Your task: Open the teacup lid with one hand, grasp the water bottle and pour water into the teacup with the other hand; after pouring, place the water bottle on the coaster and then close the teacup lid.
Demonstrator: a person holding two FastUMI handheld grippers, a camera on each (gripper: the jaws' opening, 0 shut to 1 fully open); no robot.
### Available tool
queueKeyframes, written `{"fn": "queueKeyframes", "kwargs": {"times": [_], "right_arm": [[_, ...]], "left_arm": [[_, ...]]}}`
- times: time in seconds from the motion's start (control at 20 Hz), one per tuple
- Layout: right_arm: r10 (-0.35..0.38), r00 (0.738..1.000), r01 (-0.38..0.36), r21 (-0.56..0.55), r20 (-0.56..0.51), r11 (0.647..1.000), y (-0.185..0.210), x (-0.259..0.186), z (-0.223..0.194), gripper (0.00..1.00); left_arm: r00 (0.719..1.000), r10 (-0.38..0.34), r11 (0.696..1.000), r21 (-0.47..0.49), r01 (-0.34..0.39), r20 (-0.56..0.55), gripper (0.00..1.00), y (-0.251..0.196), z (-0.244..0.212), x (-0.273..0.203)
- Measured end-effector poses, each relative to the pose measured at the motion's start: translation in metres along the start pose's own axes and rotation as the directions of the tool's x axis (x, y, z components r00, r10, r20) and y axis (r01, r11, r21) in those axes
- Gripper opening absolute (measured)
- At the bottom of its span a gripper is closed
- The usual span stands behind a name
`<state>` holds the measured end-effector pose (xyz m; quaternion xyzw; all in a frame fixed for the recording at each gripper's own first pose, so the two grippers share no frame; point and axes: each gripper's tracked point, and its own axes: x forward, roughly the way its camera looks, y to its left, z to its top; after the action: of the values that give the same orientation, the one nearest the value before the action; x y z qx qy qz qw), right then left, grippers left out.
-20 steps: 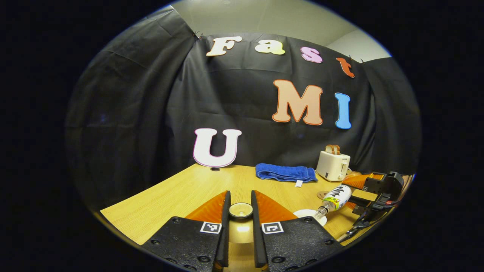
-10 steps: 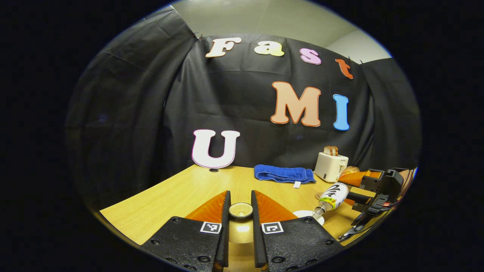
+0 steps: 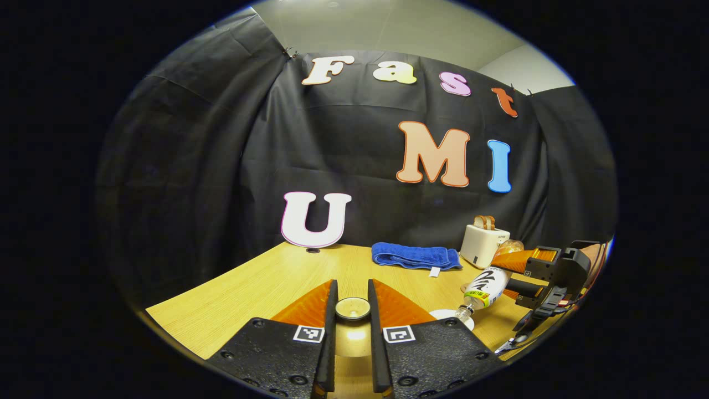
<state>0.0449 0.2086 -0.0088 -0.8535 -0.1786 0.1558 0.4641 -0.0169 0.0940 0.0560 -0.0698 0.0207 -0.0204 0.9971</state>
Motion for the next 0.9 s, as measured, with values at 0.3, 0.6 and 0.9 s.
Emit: {"fn": "queueKeyframes", "kwargs": {"times": [0.3, 0.6, 0.9], "right_arm": [[0.014, 1.000, -0.014, -0.028, 0.006, 1.000, 0.0023, -0.0002, 0.0007, 0.68], [0.017, 1.000, -0.017, -0.027, 0.012, 0.999, 0.0021, -0.0028, 0.0049, 0.67], [0.031, 1.000, -0.031, 0.054, 0.001, 0.998, 0.0058, -0.0030, 0.0033, 0.68]], "left_arm": [[1.000, -0.008, 1.000, -0.001, 0.008, 0.004, 0.24, -0.0023, 0.0028, -0.0004], [1.000, -0.017, 1.000, -0.004, 0.017, 0.005, 0.24, -0.0044, 0.0028, -0.0011], [1.000, -0.022, 1.000, -0.007, 0.022, 0.003, 0.24, -0.0041, 0.0012, -0.0004]]}}
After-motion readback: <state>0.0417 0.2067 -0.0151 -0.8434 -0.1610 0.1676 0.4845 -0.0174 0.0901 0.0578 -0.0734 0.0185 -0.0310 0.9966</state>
